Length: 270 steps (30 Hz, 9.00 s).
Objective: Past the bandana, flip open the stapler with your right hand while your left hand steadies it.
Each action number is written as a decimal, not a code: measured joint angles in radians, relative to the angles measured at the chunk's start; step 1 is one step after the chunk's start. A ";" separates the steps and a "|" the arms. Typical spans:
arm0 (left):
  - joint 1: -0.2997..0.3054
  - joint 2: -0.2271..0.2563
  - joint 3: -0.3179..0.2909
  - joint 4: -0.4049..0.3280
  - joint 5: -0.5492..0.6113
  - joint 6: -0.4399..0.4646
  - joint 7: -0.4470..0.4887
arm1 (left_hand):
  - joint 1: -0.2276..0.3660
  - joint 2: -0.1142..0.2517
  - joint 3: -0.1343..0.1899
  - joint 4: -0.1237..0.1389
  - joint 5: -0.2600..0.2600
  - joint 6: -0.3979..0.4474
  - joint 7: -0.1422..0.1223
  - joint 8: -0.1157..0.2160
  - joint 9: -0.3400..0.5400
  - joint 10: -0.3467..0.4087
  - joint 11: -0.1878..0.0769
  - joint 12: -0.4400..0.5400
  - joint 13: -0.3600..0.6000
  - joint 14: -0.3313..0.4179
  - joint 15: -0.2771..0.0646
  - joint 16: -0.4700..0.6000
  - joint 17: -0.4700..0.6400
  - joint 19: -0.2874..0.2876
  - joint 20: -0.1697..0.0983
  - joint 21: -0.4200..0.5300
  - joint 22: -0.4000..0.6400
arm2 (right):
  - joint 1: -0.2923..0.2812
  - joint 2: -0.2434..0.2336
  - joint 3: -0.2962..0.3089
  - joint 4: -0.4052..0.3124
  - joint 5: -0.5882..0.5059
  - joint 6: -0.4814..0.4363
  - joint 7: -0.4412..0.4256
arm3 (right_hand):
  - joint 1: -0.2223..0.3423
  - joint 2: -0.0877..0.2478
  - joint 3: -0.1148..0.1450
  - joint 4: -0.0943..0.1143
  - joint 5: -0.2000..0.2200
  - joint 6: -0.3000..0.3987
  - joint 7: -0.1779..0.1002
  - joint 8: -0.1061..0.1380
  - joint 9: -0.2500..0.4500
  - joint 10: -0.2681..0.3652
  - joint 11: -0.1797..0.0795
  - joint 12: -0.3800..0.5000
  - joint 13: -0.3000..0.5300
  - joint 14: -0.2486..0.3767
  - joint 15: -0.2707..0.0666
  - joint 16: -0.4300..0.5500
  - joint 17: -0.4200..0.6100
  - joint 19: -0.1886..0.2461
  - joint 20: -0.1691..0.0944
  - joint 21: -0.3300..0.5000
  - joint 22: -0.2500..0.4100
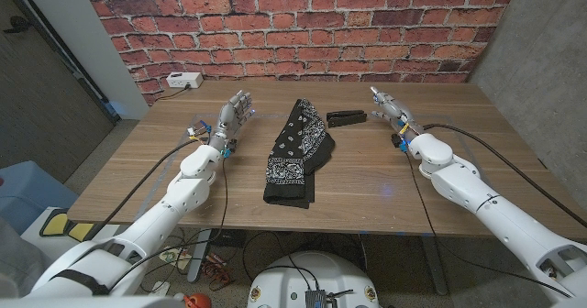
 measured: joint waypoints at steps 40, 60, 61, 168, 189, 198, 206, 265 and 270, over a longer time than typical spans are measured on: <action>0.007 -0.012 0.011 -0.012 0.006 0.005 0.017 | 0.004 0.004 0.000 0.000 0.000 0.018 0.004 0.000 0.000 0.005 0.005 0.000 -0.005 0.009 -0.002 0.000 0.000 0.011 -0.011 0.000 0.000 | 0.091 -0.088 -0.084 -0.113 -0.191 -0.232 0.000 | 0.100 0.028 0.045 -0.059 -0.038 0.072 -0.050 0.015 0.005 -0.004 -0.021 0.004 0.002 -0.047 0.000 -0.015 0.000 -0.039 -0.021 -0.009 0.000; 0.007 -0.017 0.012 -0.001 0.005 0.005 0.013 | 0.004 0.004 0.000 0.000 0.000 0.018 0.004 0.000 0.000 0.005 0.005 0.000 -0.009 0.009 -0.002 0.000 0.000 0.011 -0.011 0.000 0.000 | 0.159 -0.102 -0.147 -0.136 -0.295 -0.352 0.018 | 0.138 0.038 0.069 -0.083 -0.056 0.086 -0.057 0.015 0.005 -0.014 -0.033 0.004 0.002 -0.081 -0.001 -0.020 -0.005 -0.075 -0.032 -0.012 0.000; 0.007 -0.017 0.012 -0.001 0.005 0.005 0.013 | 0.004 0.004 0.000 0.000 0.000 0.018 0.004 0.000 0.000 0.005 0.005 0.000 -0.009 0.009 -0.002 0.000 0.000 0.011 -0.011 0.000 0.000 | 0.164 -0.102 -0.152 -0.137 -0.298 -0.354 0.019 | 0.143 0.043 0.069 -0.083 -0.056 0.086 -0.057 0.015 0.005 -0.012 -0.035 0.004 0.002 -0.081 -0.001 -0.020 -0.005 -0.079 -0.036 -0.012 0.000; 0.004 -0.036 0.002 0.066 -0.020 -0.032 -0.030 | 0.004 0.004 -0.004 -0.004 0.000 0.043 0.014 0.000 0.000 0.030 0.016 0.015 -0.018 0.024 0.003 0.000 0.000 0.014 -0.022 0.000 0.000 | 0.493 -0.031 -0.503 -0.058 -0.799 -0.738 0.320 | 0.410 0.060 0.241 -0.126 -0.093 0.102 -0.077 0.011 0.022 -0.014 -0.064 0.012 0.016 -0.080 -0.001 -0.004 -0.006 -0.080 -0.134 -0.005 -0.005; -0.002 -0.043 0.003 0.077 -0.019 -0.031 -0.030 | 0.004 0.004 -0.007 -0.001 0.000 0.043 0.014 0.000 0.000 0.036 0.011 0.015 -0.018 0.024 0.003 0.000 0.000 0.019 -0.027 0.000 0.000 | 0.569 0.007 -0.565 0.013 -0.845 -0.749 0.422 | 0.426 0.055 0.261 -0.122 -0.093 0.107 -0.071 0.026 0.037 -0.001 -0.062 0.019 0.026 -0.077 0.001 -0.004 -0.007 -0.077 -0.138 -0.005 -0.005; -0.001 -0.046 0.003 0.085 -0.021 -0.031 -0.030 | 0.004 0.004 -0.007 -0.001 0.000 0.043 0.014 0.000 0.000 0.036 0.011 0.015 -0.018 0.024 0.003 0.000 0.000 0.019 -0.027 0.000 0.000 | 0.598 0.027 -0.587 0.049 -0.857 -0.744 0.458 | 0.426 0.055 0.266 -0.120 -0.093 0.120 -0.073 0.034 0.042 0.013 -0.070 0.027 0.030 -0.073 -0.001 -0.004 -0.007 -0.077 -0.137 -0.005 -0.005; 0.004 -0.046 0.002 0.086 -0.023 -0.033 -0.031 | 0.004 0.004 -0.007 -0.001 0.000 0.043 0.014 0.000 0.000 0.036 0.011 0.015 -0.018 0.024 0.003 0.000 0.000 0.019 -0.027 0.000 0.000 | 0.618 0.042 -0.602 0.074 -0.861 -0.738 0.484 | 0.431 0.060 0.266 -0.119 -0.093 0.120 -0.073 0.034 0.047 0.013 -0.070 0.027 0.030 -0.073 -0.001 -0.004 -0.007 -0.077 -0.137 -0.005 -0.005; 0.050 -0.035 -0.004 0.024 -0.026 -0.045 -0.008 | 0.011 0.011 -0.007 -0.001 0.000 0.054 0.014 0.000 0.000 0.050 0.007 0.015 -0.018 0.031 -0.004 0.000 0.000 0.019 -0.027 0.000 0.000 | 0.626 0.051 -0.635 0.079 -0.899 -0.774 0.505 | 0.467 0.064 0.312 -0.110 -0.093 0.129 -0.100 0.048 0.070 0.053 -0.091 0.041 0.053 -0.023 -0.001 0.013 0.003 -0.041 -0.173 -0.005 -0.007; 0.051 -0.034 -0.004 0.021 -0.026 -0.043 -0.007 | 0.011 0.011 -0.007 -0.001 0.000 0.054 0.014 0.000 0.000 0.050 0.007 0.015 -0.018 0.031 -0.004 0.000 0.000 0.019 -0.027 0.000 0.000 | 0.626 0.055 -0.635 0.089 -0.903 -0.775 0.500 | 0.467 0.065 0.316 -0.114 -0.093 0.134 -0.106 0.048 0.074 0.058 -0.096 0.041 0.057 -0.023 -0.001 0.013 0.003 -0.041 -0.173 -0.005 -0.007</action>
